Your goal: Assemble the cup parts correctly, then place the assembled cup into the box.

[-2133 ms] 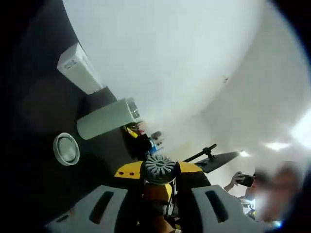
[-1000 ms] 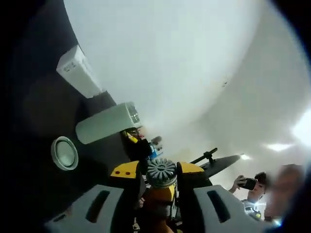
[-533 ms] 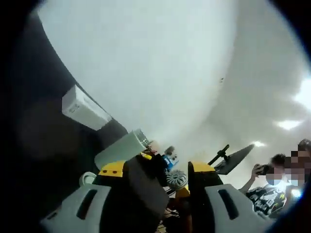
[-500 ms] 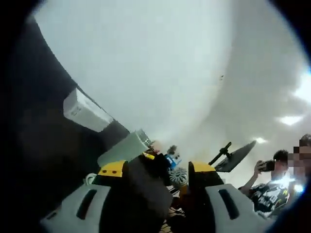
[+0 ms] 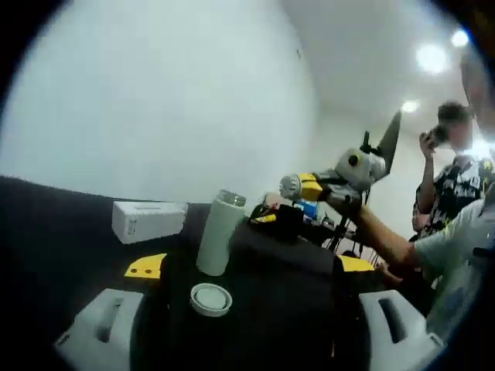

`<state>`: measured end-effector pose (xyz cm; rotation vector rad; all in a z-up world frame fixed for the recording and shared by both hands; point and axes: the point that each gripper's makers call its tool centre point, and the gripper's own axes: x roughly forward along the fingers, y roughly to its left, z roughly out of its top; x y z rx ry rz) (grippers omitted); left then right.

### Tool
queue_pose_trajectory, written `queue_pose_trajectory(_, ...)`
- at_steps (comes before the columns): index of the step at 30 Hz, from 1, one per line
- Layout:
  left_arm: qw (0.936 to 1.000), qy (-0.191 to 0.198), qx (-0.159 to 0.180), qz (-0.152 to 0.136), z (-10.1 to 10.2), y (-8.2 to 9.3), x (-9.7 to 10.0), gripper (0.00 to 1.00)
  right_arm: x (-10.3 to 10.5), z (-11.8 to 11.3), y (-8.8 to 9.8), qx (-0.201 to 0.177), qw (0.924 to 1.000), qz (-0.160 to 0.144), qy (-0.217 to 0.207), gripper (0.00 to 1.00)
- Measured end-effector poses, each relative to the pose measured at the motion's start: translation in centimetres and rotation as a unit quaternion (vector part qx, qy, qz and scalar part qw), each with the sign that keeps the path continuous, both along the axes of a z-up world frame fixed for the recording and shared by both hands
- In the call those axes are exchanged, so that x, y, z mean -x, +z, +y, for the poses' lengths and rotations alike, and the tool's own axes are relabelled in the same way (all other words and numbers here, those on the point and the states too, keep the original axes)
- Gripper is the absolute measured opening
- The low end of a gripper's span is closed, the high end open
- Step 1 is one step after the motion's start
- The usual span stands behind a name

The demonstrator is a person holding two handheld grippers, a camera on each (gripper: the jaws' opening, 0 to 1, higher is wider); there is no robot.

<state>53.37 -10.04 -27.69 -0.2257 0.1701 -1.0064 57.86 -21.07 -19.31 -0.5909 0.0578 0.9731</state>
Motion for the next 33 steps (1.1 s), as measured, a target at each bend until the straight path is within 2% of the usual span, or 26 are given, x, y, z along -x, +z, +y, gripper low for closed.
queue_pose_trajectory(1,1.0,-0.009,0.0,-0.003,-0.1,-0.3,0.1,0.89,-0.4,-0.3,-0.1,0.01,0.9999,0.01,-0.004,0.01)
queue_pose_trajectory(2,0.9997,-0.018,-0.003,-0.016,-0.4,-0.4,0.3,0.94,-1.0,-0.5,0.2,0.013,0.9999,0.007,-0.006,0.01)
queue_pose_trajectory(3,0.9993,-0.021,-0.017,-0.025,-0.5,-1.0,0.5,0.96,-1.5,-0.9,0.0,0.024,0.9995,0.017,-0.008,0.01)
queue_pose_trajectory(5,0.9973,-0.026,-0.05,-0.047,-0.9,-2.0,0.7,0.96,-2.0,-1.3,-0.2,0.037,0.9983,0.044,-0.002,0.01)
queue_pose_trajectory(7,0.9956,-0.03,-0.065,-0.061,-0.9,-2.7,0.5,0.96,-2.5,-1.3,-0.2,0.045,0.9976,0.052,0.005,0.01)
queue_pose_trajectory(8,0.9958,-0.029,-0.063,-0.059,-0.8,-2.8,0.3,0.96,-3.1,-1.9,-0.5,0.066,0.9955,0.068,-0.004,0.01)
queue_pose_trajectory(10,0.9954,-0.028,-0.067,-0.061,-0.2,-3.2,-0.1,0.96,-3.8,-2.2,-0.4,0.085,0.994,0.068,-0.005,0.01)
queue_pose_trajectory(11,0.996,-0.027,-0.057,-0.064,0.1,-3.1,-0.4,0.96,-4.1,-2.4,-0.6,0.099,0.9914,0.085,-0.007,0.01)
queue_pose_trajectory(12,0.9964,-0.021,-0.056,-0.059,0.4,-3.3,-0.9,0.96,-4.3,-2.4,-0.6,0.109,0.9898,0.092,-0.003,0.01)
queue_pose_trajectory(15,0.9978,-0.014,-0.049,-0.043,1.1,-4.1,-1.8,0.96,-4.6,-2.5,-0.6,0.129,0.9815,0.141,0.01,0.01)
queue_pose_trajectory(19,0.9983,-0.004,-0.048,-0.031,2.4,-5.5,-3.2,0.95,-5.5,-2.4,-0.6,0.168,0.9724,0.162,0.01,0.01)
queue_pose_trajectory(20,0.9985,-0.001,-0.047,-0.029,1.9,-5.8,-2.7,0.94,-5.9,-2.2,-0.5,0.173,0.9714,0.162,0.008,0.01)
queue_pose_trajectory(22,0.9985,0.004,-0.048,-0.027,2.1,-6.4,-3.0,0.94,-6.1,-2.0,-0.6,0.188,0.9664,0.175,0.012,0.01)
queue_pose_trajectory(23,0.9983,0.006,-0.05,-0.028,2.2,-6.7,-3.2,0.94,-6.1,-1.8,-0.8,0.195,0.9626,0.188,0.015,0.01)
queue_pose_trajectory(24,0.9983,0.007,-0.051,-0.028,2.0,-6.9,-3.0,0.94,-6.0,-1.8,-1.1,0.212,0.9549,0.207,0.017,0.01)
queue_pose_trajectory(26,0.9983,0.008,-0.05,-0.03,2.1,-7.2,-3.1,0.93,-6.4,-1.9,-1.5,0.246,0.944,0.219,0.013,0.01)
queue_pose_trajectory(27,0.9983,0.011,-0.046,-0.036,2.1,-7.3,-3.2,0.93,-6.7,-1.9,-1.9,0.271,0.9342,0.231,0.013,0.01)
queue_pose_trajectory(28,0.9984,0.014,-0.041,-0.034,2.2,-7.4,-3.4,0.91,-7.3,-1.7,-1.9,0.281,0.9326,0.226,0.012,0.01)
queue_pose_trajectory(31,0.9988,0.023,-0.036,-0.025,2.2,-8.2,-3.7,0.9,-7.8,-1.3,-2.3,0.308,0.9183,0.248,0.012,0.01)
queue_pose_trajectory(32,0.9977,0.026,-0.052,-0.034,2.4,-8.3,-3.8,0.89,-8.1,-1.1,-2.3,0.312,0.917,0.248,0.012,0.01)
queue_pose_trajectory(33,0.9981,0.025,-0.043,-0.038,2.4,-8.0,-3.7,0.88,-8.1,-1.1,-2.5,0.32,0.911,0.259,0.014,0.01)
